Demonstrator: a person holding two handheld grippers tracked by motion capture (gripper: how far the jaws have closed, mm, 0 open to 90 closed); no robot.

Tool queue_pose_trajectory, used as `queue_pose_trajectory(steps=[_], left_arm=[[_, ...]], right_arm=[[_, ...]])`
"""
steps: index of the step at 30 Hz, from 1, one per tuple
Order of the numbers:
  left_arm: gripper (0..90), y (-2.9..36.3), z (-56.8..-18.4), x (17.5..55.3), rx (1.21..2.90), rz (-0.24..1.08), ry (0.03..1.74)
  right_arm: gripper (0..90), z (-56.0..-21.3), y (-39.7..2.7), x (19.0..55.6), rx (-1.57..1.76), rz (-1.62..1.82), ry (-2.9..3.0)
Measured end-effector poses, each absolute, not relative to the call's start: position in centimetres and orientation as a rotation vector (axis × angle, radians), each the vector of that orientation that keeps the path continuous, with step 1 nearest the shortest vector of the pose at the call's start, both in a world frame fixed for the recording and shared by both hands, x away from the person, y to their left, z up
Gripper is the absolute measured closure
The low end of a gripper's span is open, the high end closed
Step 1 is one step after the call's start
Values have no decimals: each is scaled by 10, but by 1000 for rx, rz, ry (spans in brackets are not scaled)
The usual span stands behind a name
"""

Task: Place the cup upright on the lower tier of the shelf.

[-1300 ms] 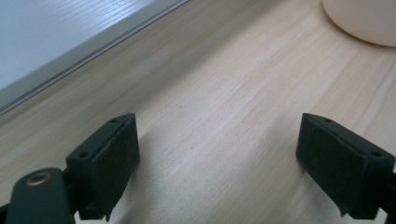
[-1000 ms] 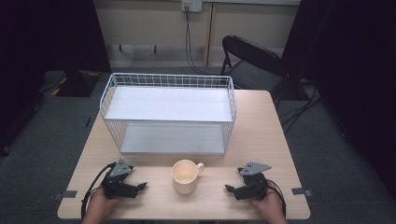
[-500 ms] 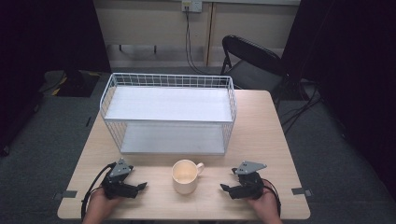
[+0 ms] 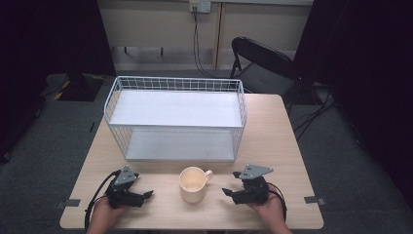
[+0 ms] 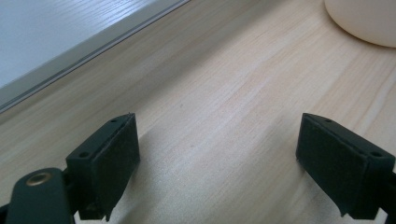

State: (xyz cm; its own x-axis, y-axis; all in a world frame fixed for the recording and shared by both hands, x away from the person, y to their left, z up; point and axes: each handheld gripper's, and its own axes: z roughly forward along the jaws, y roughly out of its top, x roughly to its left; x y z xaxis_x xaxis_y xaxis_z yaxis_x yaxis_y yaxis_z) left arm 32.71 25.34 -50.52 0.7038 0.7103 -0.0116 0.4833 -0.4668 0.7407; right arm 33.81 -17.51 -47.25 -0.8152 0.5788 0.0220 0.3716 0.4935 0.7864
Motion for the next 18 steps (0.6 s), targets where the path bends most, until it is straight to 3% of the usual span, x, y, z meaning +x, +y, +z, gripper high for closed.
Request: queue_pose_trajectory(steps=[18], left_arm=[[130, 253, -505, 327, 2156, 387, 908]], right_arm=[[334, -466, -148, 348, 786, 1265, 2497]])
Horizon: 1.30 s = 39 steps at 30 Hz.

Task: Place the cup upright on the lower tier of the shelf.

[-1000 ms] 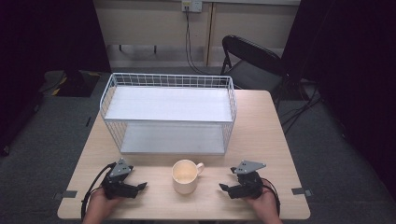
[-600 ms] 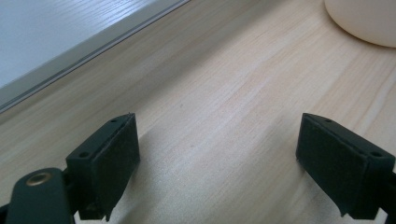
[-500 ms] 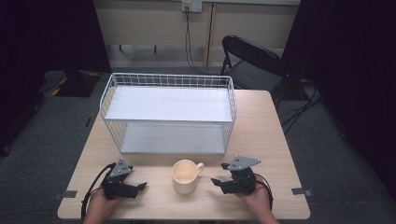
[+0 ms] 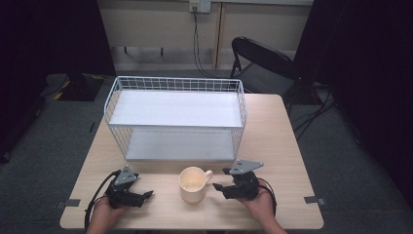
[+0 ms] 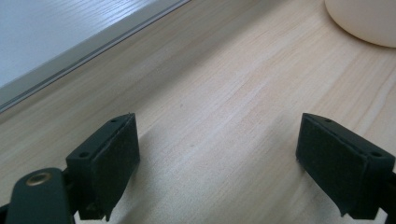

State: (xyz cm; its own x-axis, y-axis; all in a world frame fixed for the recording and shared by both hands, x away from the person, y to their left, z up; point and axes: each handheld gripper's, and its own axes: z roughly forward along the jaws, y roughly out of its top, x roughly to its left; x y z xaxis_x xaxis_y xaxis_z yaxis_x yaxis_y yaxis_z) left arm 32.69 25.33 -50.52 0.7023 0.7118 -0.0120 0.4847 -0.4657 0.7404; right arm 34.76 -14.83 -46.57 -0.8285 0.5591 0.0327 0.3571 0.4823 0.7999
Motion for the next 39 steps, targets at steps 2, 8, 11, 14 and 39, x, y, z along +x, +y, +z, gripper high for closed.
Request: queue_pose_trajectory(steps=[2, 8, 11, 14, 39], left_arm=[[130, 253, -505, 327, 2156, 386, 909], [130, 253, -505, 327, 2156, 387, 909], [130, 253, -505, 327, 2156, 386, 909], [130, 253, -505, 327, 2156, 387, 908], [130, 253, -505, 327, 2156, 386, 908]], right_arm=[[344, -466, -146, 348, 779, 1270, 2497], [369, -468, -137, 349, 769, 1284, 2499], [384, -468, -135, 349, 769, 1282, 2493], [433, -468, -133, 352, 782, 1274, 2482], [649, -469, -121, 358, 871, 1324, 2416]])
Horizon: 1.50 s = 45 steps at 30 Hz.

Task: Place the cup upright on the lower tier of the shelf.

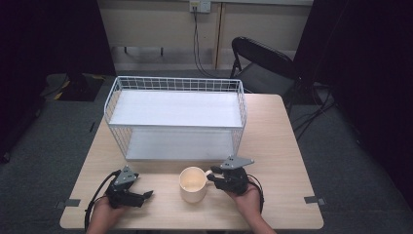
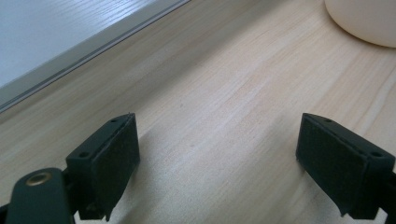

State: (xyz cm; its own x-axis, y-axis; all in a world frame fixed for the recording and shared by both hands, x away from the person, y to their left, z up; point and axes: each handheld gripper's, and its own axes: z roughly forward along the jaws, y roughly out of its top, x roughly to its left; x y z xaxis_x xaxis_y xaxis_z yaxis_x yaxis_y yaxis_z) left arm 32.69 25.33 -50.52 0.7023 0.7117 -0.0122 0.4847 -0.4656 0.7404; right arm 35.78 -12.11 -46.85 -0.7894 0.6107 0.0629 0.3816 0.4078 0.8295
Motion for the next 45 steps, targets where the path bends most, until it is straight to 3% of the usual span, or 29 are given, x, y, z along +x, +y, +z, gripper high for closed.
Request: queue_pose_trajectory(steps=[11, 45], left_arm=[[130, 253, -505, 327, 2157, 386, 908], [130, 253, -505, 327, 2156, 386, 908]], right_arm=[[767, -470, -118, 358, 877, 1329, 2414], [833, -464, -122, 357, 968, 1344, 2327]])
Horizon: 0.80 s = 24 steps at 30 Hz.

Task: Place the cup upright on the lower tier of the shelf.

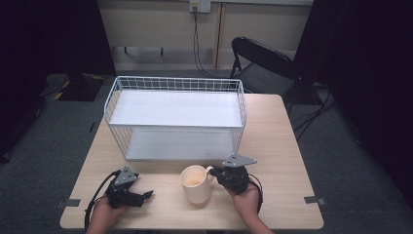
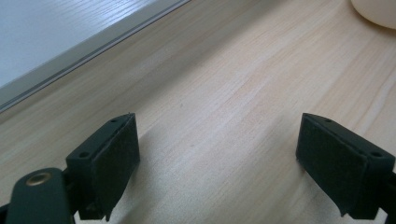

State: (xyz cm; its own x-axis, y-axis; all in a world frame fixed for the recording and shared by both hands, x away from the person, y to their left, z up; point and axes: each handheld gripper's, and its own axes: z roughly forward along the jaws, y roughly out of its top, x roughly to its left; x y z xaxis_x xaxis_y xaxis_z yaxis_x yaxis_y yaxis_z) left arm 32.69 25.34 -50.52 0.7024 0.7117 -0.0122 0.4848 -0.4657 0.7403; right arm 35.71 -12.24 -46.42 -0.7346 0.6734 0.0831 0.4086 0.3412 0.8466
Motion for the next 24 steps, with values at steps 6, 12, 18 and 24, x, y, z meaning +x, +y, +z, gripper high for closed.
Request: queue_pose_trajectory(steps=[6, 12, 18, 24], left_arm=[[130, 253, -505, 327, 2156, 386, 908], [130, 253, -505, 327, 2156, 386, 909], [130, 253, -505, 327, 2156, 386, 908], [130, 253, -505, 327, 2156, 386, 908]], right_arm=[[839, -462, -124, 357, 977, 1372, 2289], [842, -459, -124, 358, 992, 1384, 2263], [842, -457, -124, 361, 1009, 1379, 2244], [842, -456, -121, 363, 1015, 1368, 2237]])
